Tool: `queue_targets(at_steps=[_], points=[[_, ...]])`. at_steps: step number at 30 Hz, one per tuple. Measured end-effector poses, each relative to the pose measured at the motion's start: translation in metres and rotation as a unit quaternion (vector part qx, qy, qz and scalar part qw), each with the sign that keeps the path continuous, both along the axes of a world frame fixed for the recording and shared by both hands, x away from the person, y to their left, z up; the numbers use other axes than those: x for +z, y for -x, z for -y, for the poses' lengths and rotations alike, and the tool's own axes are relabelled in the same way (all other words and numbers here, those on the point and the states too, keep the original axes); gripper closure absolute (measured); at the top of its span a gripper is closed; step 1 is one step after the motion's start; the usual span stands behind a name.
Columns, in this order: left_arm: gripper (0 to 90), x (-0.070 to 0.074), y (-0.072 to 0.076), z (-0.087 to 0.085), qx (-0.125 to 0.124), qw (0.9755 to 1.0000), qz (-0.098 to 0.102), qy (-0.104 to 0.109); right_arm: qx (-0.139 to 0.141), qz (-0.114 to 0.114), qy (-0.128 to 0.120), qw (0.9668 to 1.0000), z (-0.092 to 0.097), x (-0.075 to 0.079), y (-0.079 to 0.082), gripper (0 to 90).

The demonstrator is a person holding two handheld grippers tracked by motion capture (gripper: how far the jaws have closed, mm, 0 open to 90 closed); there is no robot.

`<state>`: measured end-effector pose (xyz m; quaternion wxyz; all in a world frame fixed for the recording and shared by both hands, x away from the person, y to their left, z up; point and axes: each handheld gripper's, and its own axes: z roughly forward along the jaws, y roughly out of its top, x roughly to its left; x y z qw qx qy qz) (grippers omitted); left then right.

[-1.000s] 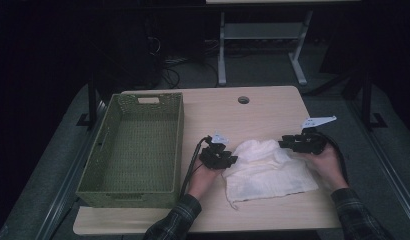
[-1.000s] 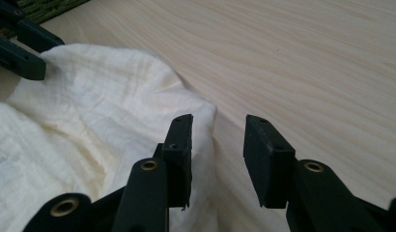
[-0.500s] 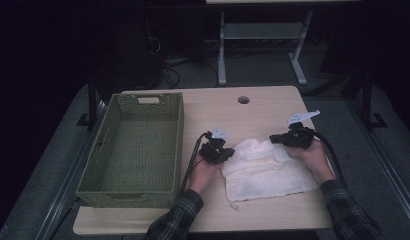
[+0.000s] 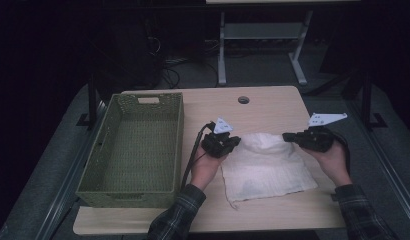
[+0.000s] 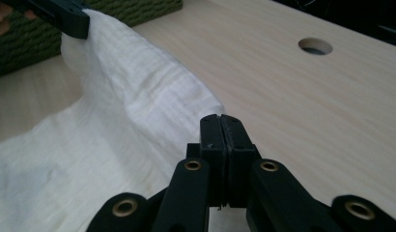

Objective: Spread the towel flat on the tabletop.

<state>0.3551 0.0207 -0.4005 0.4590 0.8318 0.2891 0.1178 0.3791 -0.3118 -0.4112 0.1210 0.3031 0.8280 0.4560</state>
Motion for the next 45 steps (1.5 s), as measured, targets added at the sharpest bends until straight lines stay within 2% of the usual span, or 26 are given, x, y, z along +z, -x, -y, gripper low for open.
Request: queue_targets(at_steps=[3, 6, 11, 15, 17, 19, 22, 25, 28, 30, 32, 34, 37, 39, 41, 43, 45], points=[[87.4, -0.007, 0.016, 0.007, -0.029, 0.9994, -0.009, -0.016, 0.0, -0.005, 0.021, 0.9998, 0.005, -0.007, 0.016, 88.5], [87.3, -0.013, 0.03, 0.012, -0.057, 0.9978, -0.022, -0.027, -0.002, -0.021, 0.028, 0.9994, 0.014, -0.016, 0.03, 88.5], [86.3, -0.03, 0.054, 0.019, -0.099, 0.9922, -0.049, -0.057, 0.004, -0.049, 0.036, 0.9981, 0.023, -0.029, 0.053, 88.5], [79.6, -0.043, 0.062, 0.022, -0.113, 0.9878, -0.078, -0.072, 0.011, -0.072, 0.052, 0.996, 0.023, -0.041, 0.068, 88.5], [75.3, -0.044, 0.063, 0.02, -0.112, 0.988, -0.084, -0.066, 0.014, -0.08, 0.062, 0.9947, 0.022, -0.046, 0.071, 88.2], [72.4, -0.038, 0.061, 0.015, -0.105, 0.9898, -0.076, -0.059, 0.014, -0.081, 0.061, 0.9947, 0.024, -0.047, 0.074, 86.0], [69.5, -0.028, 0.055, 0.002, -0.076, 0.9944, -0.063, -0.037, 0.008, -0.074, 0.039, 0.9965, 0.03, -0.04, 0.072, 79.4], [69.9, -0.024, 0.047, -0.013, -0.034, 0.9976, -0.052, -0.029, -0.001, -0.062, 0.026, 0.9977, 0.036, -0.034, 0.069, 77.6], [70.5, -0.028, 0.039, -0.021, -0.013, 0.9978, -0.053, -0.037, -0.012, -0.056, 0.022, 0.9981, 0.039, -0.032, 0.066, 76.7], [70.2, -0.032, 0.035, -0.022, -0.012, 0.9974, -0.06, -0.037, -0.018, -0.054, 0.023, 0.9981, 0.04, -0.032, 0.065, 76.3], [69.6, -0.035, 0.033, -0.018, -0.02, 0.9972, -0.065, -0.031, -0.023, -0.051, 0.024, 0.9981, 0.04, -0.033, 0.063, 75.9], [67.5, -0.038, 0.032, -0.01, -0.035, 0.9964, -0.065, -0.041, -0.027, -0.048, 0.025, 0.9982, 0.039, -0.033, 0.06, 74.5], [63.6, -0.045, 0.031, -0.001, -0.057, 0.9945, -0.076, -0.044, -0.034, -0.043, 0.026, 0.9981, 0.038, -0.032, 0.052, 73.3], [62.1, -0.049, 0.032, 0.004, -0.068, 0.9934, -0.085, -0.036, -0.042, -0.037, 0.032, 0.9979, 0.038, -0.031, 0.044, 72.2], [60.5, -0.051, 0.033, 0.006, -0.081, 0.9919, -0.088, -0.041, -0.051, -0.038, 0.027, 0.9976, 0.04, -0.031, 0.034, 72.1], [61.7, -0.053, 0.034, 0.01, -0.085, 0.9912, -0.09, -0.046, -0.055, -0.045, 0.026, 0.9972, 0.04, -0.033, 0.026, 71.5], [68.2, -0.054, 0.034, 0.012, -0.088, 0.9905, -0.094, -0.048, -0.054, -0.05, 0.022, 0.9971, 0.04, -0.035, 0.017, 71.3]])
